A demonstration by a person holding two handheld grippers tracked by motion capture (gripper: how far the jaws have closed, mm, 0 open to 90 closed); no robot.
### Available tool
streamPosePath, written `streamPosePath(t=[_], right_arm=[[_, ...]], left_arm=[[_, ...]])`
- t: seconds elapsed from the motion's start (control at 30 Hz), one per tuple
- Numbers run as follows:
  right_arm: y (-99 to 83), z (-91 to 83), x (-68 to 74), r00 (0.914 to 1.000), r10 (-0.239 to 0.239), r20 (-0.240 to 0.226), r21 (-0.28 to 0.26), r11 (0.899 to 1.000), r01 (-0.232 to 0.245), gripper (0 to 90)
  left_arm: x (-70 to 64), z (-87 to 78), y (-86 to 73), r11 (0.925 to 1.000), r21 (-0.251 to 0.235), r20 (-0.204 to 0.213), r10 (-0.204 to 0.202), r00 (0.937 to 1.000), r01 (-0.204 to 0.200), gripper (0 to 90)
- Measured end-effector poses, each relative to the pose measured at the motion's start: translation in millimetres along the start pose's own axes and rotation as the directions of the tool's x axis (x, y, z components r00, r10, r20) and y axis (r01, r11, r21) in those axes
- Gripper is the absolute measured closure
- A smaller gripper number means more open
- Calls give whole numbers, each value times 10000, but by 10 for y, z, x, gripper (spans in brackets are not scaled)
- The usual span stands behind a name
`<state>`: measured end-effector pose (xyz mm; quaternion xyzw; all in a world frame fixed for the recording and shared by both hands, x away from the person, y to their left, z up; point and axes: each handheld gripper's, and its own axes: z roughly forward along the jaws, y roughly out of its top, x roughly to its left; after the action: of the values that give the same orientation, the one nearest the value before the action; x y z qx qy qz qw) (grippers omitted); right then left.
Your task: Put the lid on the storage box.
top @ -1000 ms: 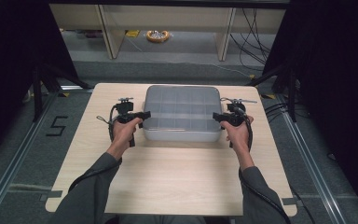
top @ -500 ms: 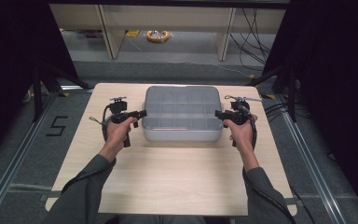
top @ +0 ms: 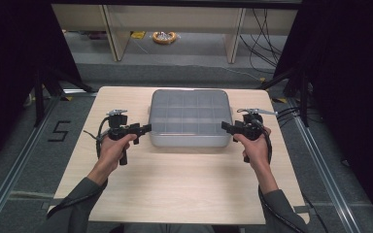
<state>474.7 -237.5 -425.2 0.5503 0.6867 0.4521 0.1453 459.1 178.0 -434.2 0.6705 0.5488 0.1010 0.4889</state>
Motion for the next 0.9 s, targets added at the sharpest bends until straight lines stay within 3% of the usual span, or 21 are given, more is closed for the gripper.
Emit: streamPosePath(t=[0.03,0.07,0.1,0.2,0.23,0.27,0.3,0.33,0.37,0.4,0.5,0.53,0.57,0.7,0.9], right_arm=[[-29,-12,47,9994,339,-91,45,9994,-338,360],[-42,-13,27,10000,-46,-78,9,10000,46,355],[-68,-25,73,9990,402,-169,71,9992,-401,346],[-120,-42,67,9997,-53,-221,-57,10000,51,340],[-132,-53,108,9993,277,-246,145,9995,-273,332],[-136,-49,77,9994,-214,-270,24,9998,214,330],[-145,-69,117,9993,244,-286,95,9997,-241,328],[-148,-64,90,9994,-130,-323,-33,9999,129,322],[-161,-67,106,9993,-96,-361,4,10000,97,320],[-167,-65,97,9991,-300,-311,30,9995,301,319],[-205,-78,110,9988,-257,-411,95,9996,261,313],[-217,-100,148,9994,115,-336,249,9996,-106,313],[-219,-101,112,9988,-316,-371,168,9993,323,312],[-252,-120,110,9992,-130,-371,204,9997,137,306],[-300,-117,92,9985,-340,-431,337,9988,355,297]], left_arm=[[-8,-7,-23,10000,-8,-20,47,10000,-47,384],[-14,-18,-47,9999,32,-46,130,9999,-130,379],[-16,-24,-65,9999,25,-10,165,9999,-165,378],[-47,-64,-135,9993,32,134,360,9993,-361,362],[-56,-75,-158,9989,-30,133,471,9988,-470,360],[-65,-88,-181,9987,-96,174,506,9986,-504,357],[-73,-101,-200,9986,-88,173,528,9985,-527,352],[-83,-97,-215,9981,38,126,617,9980,-618,351],[-87,-98,-229,9977,69,194,677,9975,-678,346],[-88,-107,-242,9980,9,191,625,9979,-625,346],[-83,-104,-293,9980,94,261,624,9977,-627,343],[-82,-101,-307,9979,145,239,631,9977,-634,342],[-79,-97,-317,9977,155,217,659,9976,-663,341],[-70,-75,-345,9974,244,277,671,9974,-677,326],[-75,-82,-400,9964,392,385,732,9966,-747,305]])
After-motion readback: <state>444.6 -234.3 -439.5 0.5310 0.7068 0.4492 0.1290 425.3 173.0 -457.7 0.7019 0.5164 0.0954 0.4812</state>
